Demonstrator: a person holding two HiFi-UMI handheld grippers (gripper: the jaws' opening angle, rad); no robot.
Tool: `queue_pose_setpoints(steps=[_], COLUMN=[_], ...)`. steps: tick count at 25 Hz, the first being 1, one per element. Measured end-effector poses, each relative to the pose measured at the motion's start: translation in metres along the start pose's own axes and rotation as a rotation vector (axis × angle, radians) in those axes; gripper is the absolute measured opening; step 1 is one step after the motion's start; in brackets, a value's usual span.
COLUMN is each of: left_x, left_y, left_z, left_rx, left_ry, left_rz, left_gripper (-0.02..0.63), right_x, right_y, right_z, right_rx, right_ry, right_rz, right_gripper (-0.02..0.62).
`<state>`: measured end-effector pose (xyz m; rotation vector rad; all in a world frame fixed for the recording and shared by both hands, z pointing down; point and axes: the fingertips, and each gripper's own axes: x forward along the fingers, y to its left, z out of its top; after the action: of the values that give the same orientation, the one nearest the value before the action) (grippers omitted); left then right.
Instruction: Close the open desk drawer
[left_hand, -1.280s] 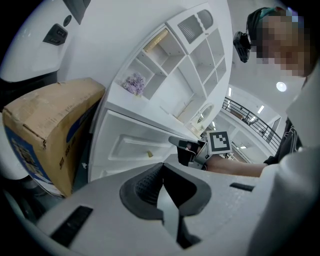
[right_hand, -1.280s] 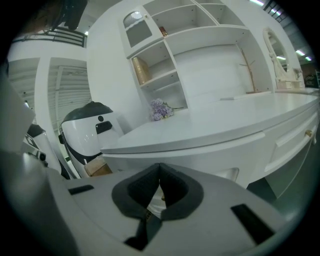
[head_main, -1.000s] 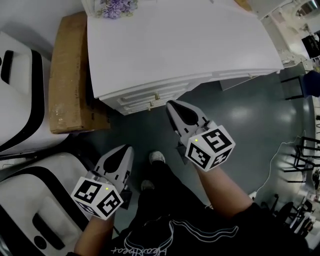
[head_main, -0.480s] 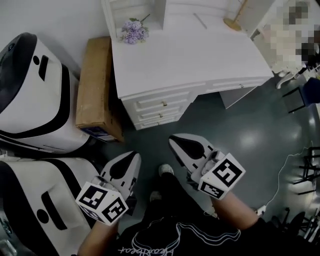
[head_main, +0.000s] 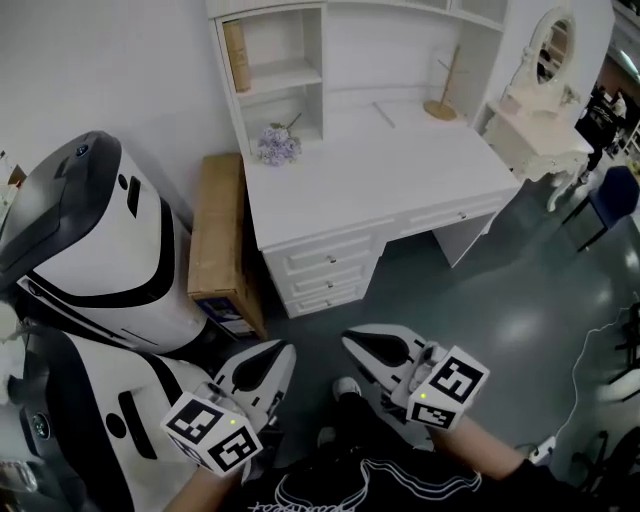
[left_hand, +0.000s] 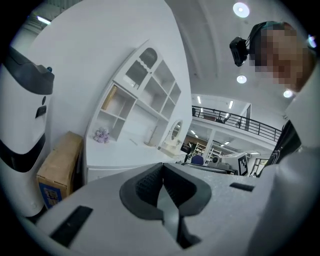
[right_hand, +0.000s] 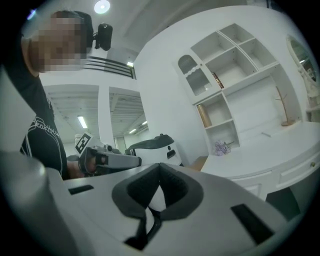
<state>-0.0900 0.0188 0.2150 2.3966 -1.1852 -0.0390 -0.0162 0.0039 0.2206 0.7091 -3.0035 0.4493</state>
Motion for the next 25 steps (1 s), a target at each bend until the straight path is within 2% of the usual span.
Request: queue_pose_setpoints(steps=[9,25], left_x=[-0.011,0.006], left_y=[-0.030,-0.028], left_z=[0.022,0.028], left_rx=[0.055,0.058], left_ry=[-0.031,-0.033], left_rz=[-0.041,-0.046], left_gripper=[0.005,0.005], right_x=[-0.016,-0.011], right_y=[0.018,0.009], right_z=[0.031,0.029], right_rx=[-0.031,-0.032], right_ry=[-0.052,-0.024], right_rz=[-0.001,0.011], right_gripper=[0.006,0.006])
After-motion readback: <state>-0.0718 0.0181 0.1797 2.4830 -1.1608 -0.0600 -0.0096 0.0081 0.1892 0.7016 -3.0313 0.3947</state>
